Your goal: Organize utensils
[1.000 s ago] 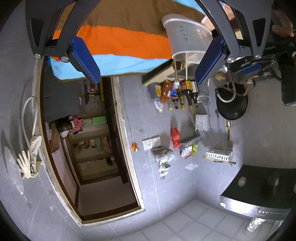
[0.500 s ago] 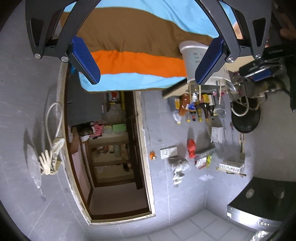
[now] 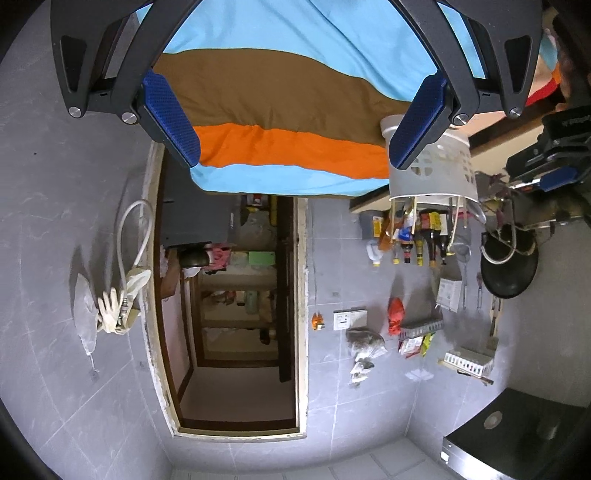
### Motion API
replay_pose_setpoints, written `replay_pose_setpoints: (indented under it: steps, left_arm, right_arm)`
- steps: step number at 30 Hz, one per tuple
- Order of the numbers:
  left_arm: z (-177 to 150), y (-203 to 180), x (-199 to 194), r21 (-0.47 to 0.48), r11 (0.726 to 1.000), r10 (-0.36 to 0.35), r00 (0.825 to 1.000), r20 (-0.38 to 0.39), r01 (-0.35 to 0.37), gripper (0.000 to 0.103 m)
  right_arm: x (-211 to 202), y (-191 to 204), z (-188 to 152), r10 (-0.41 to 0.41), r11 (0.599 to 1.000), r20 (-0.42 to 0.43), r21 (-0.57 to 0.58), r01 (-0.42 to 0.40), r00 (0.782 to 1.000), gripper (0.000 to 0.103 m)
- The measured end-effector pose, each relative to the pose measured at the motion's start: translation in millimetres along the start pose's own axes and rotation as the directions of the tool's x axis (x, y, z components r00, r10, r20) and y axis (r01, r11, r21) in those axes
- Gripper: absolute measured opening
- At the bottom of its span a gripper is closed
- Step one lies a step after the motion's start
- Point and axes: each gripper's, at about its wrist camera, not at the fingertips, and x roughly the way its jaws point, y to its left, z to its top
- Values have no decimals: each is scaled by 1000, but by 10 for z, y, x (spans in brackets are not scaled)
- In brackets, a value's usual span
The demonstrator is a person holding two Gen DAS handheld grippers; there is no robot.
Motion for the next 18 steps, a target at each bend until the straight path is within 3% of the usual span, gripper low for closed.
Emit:
replay_pose_setpoints:
  steps: [18]
  left_arm:
    - [-18,9,14,-9,1000,2,1000,-11,-2,100]
  right_arm:
    - [-8,-64,4,-16,1000,-5,4,16,1000,103]
